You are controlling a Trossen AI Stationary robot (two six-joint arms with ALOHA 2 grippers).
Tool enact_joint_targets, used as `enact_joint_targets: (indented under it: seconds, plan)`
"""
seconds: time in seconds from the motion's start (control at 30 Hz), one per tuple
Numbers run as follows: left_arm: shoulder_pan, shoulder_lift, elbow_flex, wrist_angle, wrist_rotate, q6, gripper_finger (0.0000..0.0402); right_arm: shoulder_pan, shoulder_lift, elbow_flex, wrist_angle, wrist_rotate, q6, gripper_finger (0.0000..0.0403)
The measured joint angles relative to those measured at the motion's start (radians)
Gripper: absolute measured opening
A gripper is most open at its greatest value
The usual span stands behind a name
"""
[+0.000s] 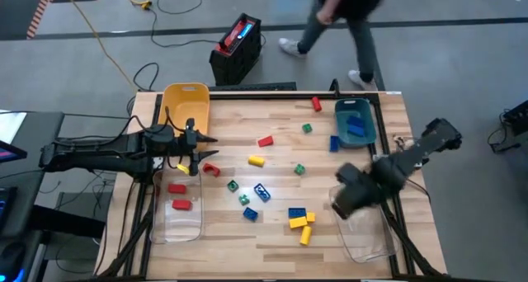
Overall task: Sort blocks
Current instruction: Put the green game piece into the right transparent bin
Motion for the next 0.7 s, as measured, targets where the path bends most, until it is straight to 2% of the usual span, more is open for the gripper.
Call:
enact_joint_targets:
  seconds: [0.1,0.17,0.23,0.37,0.57,0.7]
  plan:
    - [0.0,0.0,0.0,0.021,0.0,0.001,0.0163,0.101,0.026,-0.01,0.001,0.0,0.142,0.0117]
    - [0.0,0.0,0.0,0.031,0.0,0.001,0.0163,0.131,0.049,-0.033,0.006,-0.003,0.178,0.0117]
    - [0.0,0.0,0.0,0.038,0.0,0.001,0.0163,0.136,0.068,-0.081,0.022,-0.058,0.206,0.0117]
    - [0.0,0.0,0.0,0.041,0.0,0.008,0.0163,0.117,0.092,-0.205,0.134,-0.189,0.206,0.0117]
    - [0.0,0.0,0.0,0.046,0.0,0.028,0.0163,0.06,0.093,-0.395,0.354,-0.206,0.127,0.0127]
    - [0.0,0.0,0.0,0.064,0.0,0.041,0.0163,0.006,0.094,-0.503,0.396,-0.207,0.068,0.0148]
